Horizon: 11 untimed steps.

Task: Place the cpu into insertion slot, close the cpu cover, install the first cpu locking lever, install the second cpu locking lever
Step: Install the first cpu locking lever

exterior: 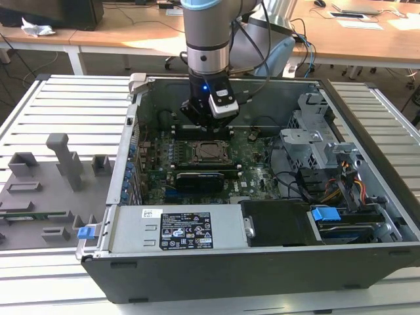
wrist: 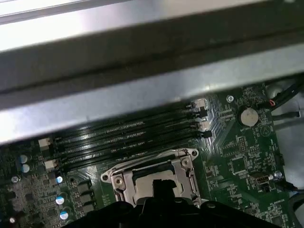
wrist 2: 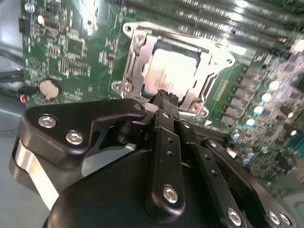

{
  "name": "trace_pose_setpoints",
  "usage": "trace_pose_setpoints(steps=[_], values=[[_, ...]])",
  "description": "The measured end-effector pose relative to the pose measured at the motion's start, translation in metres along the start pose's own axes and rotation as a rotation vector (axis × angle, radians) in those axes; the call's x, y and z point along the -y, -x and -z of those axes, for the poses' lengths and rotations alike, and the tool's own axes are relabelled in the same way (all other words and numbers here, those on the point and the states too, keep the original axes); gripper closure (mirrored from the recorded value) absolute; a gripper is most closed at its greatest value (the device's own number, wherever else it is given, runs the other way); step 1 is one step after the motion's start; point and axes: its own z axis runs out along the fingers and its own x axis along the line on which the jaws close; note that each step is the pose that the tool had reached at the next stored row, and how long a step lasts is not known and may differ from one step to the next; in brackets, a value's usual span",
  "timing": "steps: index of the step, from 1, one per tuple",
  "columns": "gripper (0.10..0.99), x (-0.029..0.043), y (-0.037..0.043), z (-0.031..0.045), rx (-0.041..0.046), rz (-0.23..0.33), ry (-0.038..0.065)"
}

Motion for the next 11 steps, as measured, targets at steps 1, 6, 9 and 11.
trace_pose_setpoints(steps=[1,6,9,11], values=[[0.98,0.0026,0.0007,-0.0001,0.0001,0.0,0.0],[0.98,0.0123,0.0032,-0.0002,0.0001,0.0,0.0],[0.98,0.0123,0.0036,0.0037,0.0007,0.0,-0.003],[0.98,0.0122,0.0039,0.0065,0.0021,0.001,-0.008]])
